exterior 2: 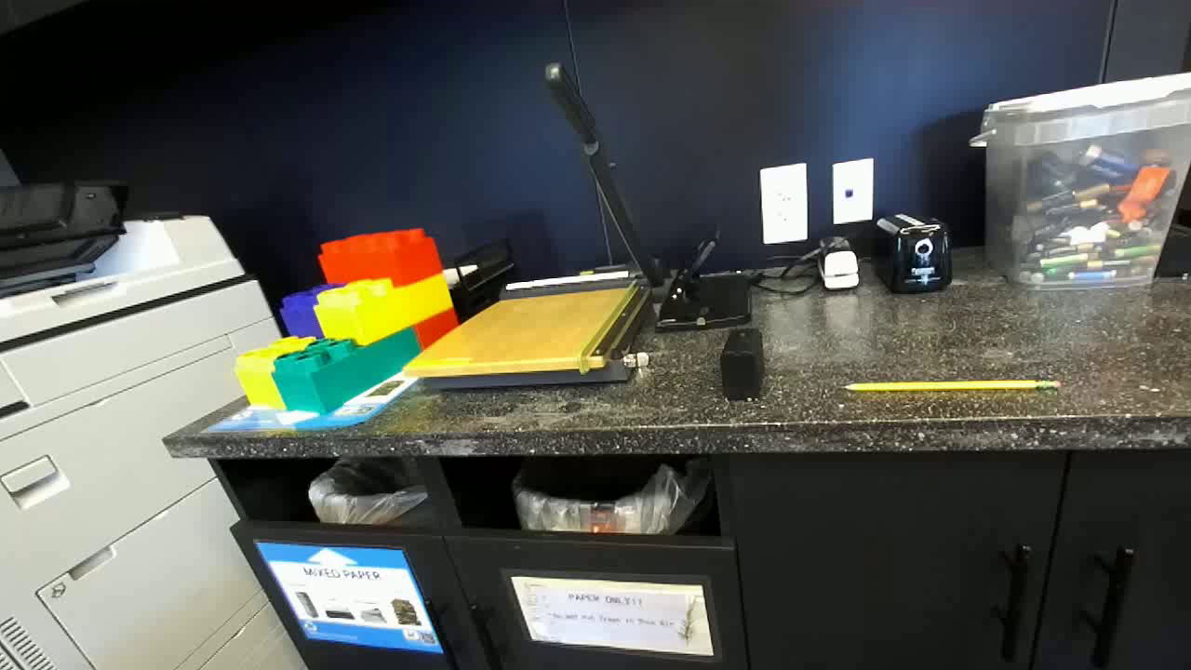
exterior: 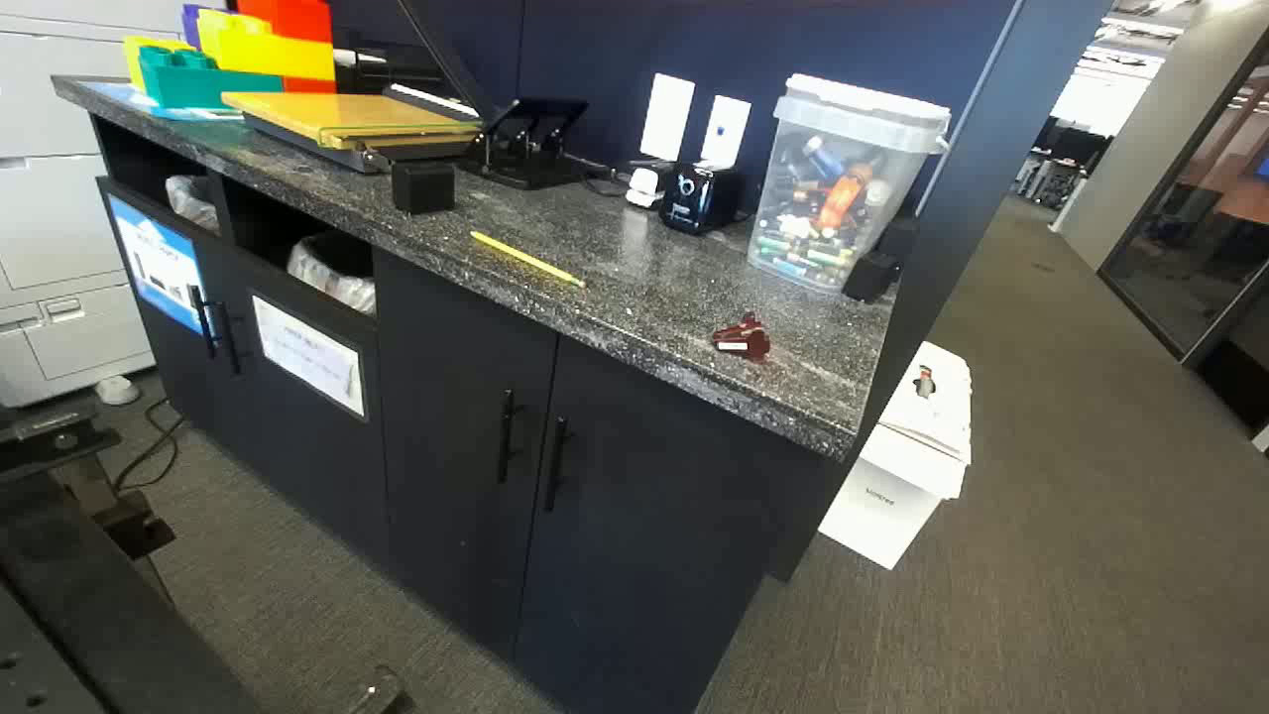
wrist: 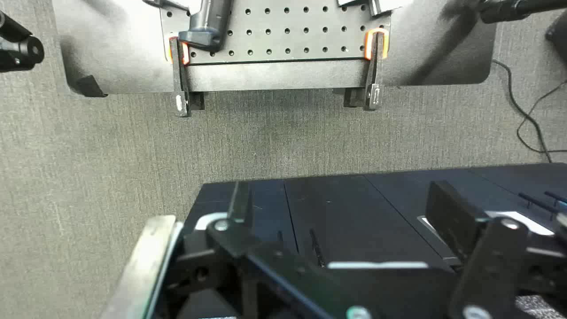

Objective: Open the door of the cabinet on the right

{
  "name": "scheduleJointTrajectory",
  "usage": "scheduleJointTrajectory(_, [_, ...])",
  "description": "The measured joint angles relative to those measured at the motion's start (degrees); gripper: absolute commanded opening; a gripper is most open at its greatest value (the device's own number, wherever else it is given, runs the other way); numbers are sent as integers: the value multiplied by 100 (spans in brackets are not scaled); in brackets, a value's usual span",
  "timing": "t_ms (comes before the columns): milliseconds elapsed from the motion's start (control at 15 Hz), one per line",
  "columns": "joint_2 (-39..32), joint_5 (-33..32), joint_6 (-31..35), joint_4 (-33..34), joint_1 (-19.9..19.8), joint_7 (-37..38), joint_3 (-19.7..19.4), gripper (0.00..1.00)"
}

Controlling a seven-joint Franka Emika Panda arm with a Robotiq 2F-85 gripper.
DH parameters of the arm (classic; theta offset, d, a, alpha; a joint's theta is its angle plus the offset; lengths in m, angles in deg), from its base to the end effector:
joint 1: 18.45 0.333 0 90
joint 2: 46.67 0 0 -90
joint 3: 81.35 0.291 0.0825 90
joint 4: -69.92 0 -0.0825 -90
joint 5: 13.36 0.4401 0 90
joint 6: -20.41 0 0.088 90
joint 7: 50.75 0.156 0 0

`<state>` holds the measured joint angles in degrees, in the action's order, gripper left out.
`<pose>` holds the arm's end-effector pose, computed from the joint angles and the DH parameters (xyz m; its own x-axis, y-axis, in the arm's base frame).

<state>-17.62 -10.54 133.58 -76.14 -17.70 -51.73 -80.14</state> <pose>0.4374 0.0192 0.3396 0.9974 0.0285 -0.0667 0.0262 -0.9991 -0.0347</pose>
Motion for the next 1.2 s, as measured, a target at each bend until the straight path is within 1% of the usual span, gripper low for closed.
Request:
scheduleJointTrajectory(800, [-32,-9,44,0,0,14,6,100])
scheduleJointTrajectory(867, [-110,-11,166,0,0,59,17,100])
scheduleJointTrajectory(1000, [-485,-12,698,15,-2,193,29,100])
scheduleJointTrajectory(1200, [-1500,-11,1953,111,-58,345,2,100])
